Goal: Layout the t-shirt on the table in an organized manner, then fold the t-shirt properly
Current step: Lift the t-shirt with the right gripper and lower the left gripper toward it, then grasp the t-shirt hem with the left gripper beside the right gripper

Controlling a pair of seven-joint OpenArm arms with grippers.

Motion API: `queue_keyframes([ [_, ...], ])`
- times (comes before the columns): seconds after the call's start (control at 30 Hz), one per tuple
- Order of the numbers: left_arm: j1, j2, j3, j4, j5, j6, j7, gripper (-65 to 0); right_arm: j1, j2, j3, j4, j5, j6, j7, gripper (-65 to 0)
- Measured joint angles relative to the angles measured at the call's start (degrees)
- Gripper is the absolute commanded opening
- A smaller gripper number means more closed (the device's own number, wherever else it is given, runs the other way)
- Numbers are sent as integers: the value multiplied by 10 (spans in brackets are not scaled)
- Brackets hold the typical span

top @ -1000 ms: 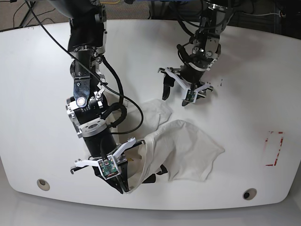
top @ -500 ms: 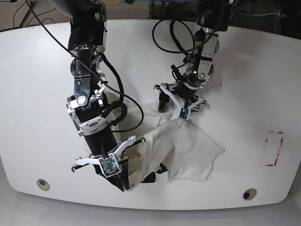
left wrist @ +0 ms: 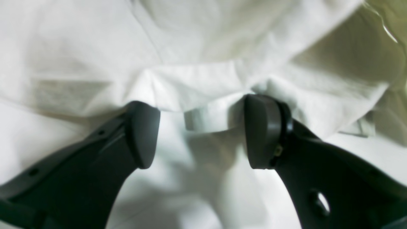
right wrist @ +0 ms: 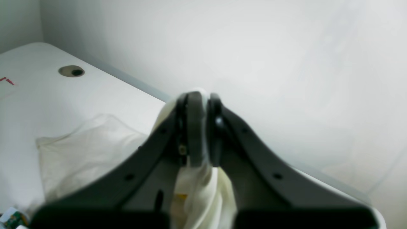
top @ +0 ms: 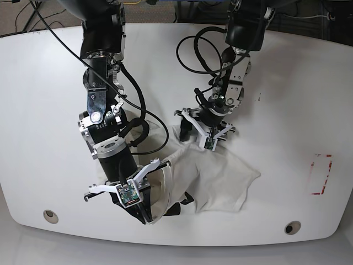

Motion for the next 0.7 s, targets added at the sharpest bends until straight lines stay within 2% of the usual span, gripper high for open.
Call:
queue_keyframes([
  [0.17, 0, 7, 1, -4, 0, -1, -1, -292, 0, 0, -1, 4, 0, 0, 0, -650],
  [0.37, 0, 9, 11, -5, -2, 0, 2, -490, 0, 0, -1, 6, 0, 0, 0, -650],
  [0.43, 2, 10, 16, -6, -3, 0, 2, -521, 0, 0, -1, 7, 0, 0, 0, -650],
  [0.7, 19, 12, 22, 1, -3, -1, -8, -506, 0, 0, 0, 8, 0, 0, 0, -650],
])
